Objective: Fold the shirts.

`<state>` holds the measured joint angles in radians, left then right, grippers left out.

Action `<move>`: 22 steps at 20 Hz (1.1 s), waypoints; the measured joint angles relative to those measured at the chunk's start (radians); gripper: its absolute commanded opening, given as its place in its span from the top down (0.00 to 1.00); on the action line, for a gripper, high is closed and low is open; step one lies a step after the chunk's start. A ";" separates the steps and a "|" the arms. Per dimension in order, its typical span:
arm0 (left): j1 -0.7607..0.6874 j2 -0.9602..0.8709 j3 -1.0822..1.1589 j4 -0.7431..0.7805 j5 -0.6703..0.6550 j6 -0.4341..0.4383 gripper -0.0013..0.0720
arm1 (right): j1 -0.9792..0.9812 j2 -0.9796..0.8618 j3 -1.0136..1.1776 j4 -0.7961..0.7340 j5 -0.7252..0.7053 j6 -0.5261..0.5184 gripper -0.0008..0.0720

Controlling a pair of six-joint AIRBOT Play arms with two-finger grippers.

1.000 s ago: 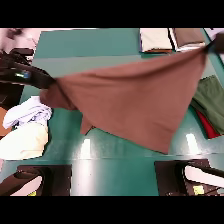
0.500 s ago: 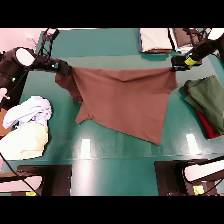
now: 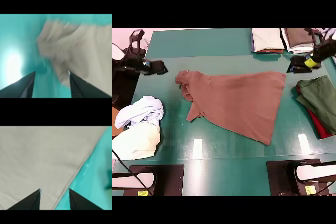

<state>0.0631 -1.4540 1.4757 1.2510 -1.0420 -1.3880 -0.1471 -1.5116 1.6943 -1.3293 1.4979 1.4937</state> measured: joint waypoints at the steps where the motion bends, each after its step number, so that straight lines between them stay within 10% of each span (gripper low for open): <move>1: 0.008 0.000 -0.027 -0.008 -0.019 -0.003 0.30 | -0.010 0.039 -0.076 0.008 -0.006 -0.002 0.43; 4: 0.020 0.000 -0.122 -0.055 -0.043 -0.010 0.30 | -0.035 0.159 -0.321 0.026 -0.021 -0.007 0.26; 18: 0.023 0.002 -0.214 -0.110 -0.048 -0.011 0.30 | 0.060 0.509 -1.188 0.243 -0.180 0.076 0.29; 22: 0.023 0.002 -0.214 -0.111 -0.048 -0.010 0.30 | 0.129 0.467 -1.215 0.275 -0.215 0.103 0.63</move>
<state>0.0864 -1.4521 1.2613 1.1404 -1.0897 -1.3983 -0.0177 -1.0443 0.4797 -1.0542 1.2831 1.5967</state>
